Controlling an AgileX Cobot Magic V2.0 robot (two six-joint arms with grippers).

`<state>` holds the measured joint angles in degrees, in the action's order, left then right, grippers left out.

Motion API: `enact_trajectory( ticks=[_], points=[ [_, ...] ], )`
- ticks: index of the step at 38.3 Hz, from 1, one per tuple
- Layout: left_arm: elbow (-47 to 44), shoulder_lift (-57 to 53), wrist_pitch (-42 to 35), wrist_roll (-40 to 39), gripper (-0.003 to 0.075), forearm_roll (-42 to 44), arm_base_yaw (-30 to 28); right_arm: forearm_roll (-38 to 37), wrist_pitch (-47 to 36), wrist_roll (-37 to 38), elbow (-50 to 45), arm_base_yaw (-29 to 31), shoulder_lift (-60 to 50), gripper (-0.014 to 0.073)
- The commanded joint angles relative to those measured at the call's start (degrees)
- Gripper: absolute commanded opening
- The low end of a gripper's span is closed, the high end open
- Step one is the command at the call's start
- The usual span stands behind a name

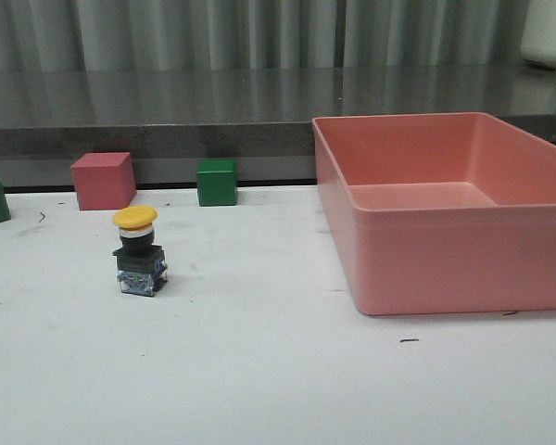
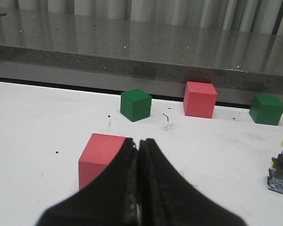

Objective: Place and stand button with both arms

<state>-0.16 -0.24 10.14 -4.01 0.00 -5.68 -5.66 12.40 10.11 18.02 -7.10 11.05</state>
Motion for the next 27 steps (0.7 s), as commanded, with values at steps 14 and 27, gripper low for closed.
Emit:
enact_trajectory(
  ticks=[14,27],
  points=[
    [-0.5,-1.4,-5.2,-0.4,-0.0020,-0.5,0.0,0.3,-10.5,-0.5,-9.4,0.4,-1.8,-0.0063],
    [-0.5,-1.4,-5.2,-0.4,-0.0020,-0.5,0.0,3.9,-7.6,-0.5,-19.3,0.4,-8.5,-0.0063]
  ],
)
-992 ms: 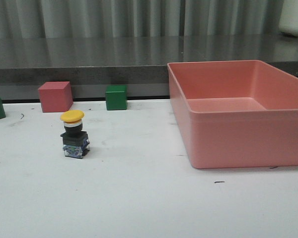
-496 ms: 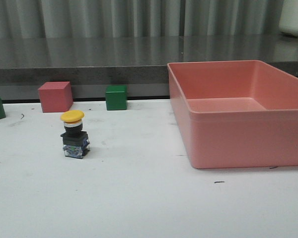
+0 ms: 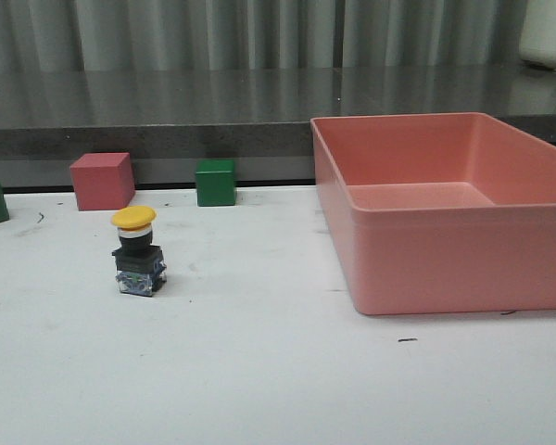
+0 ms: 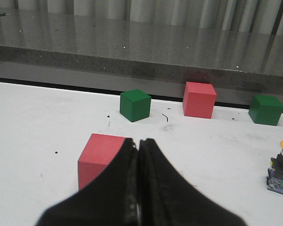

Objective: Place and stand button with both arms

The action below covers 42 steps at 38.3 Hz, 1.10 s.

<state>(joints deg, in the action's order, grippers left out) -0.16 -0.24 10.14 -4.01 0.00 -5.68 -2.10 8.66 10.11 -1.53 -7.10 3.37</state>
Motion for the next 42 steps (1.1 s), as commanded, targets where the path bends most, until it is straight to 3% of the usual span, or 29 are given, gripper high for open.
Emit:
enact_trajectory(
  ticks=[1,6,42],
  points=[
    [-0.5,-1.4,-5.2,-0.4,-0.0020,-0.5,0.0,0.3,-3.6,-0.5,0.2,0.4,-1.4,-0.0063],
    [-0.5,-1.4,-5.2,-0.4,-0.0020,-0.5,0.0,0.3,-3.3,-0.5,0.2,1.6,-5.3,-0.0063],
    [-0.5,-1.4,-5.2,-0.4,-0.0020,-0.5,0.0,0.3,-3.8,-0.5,0.2,2.4,-5.0,-0.0063]
  ],
)
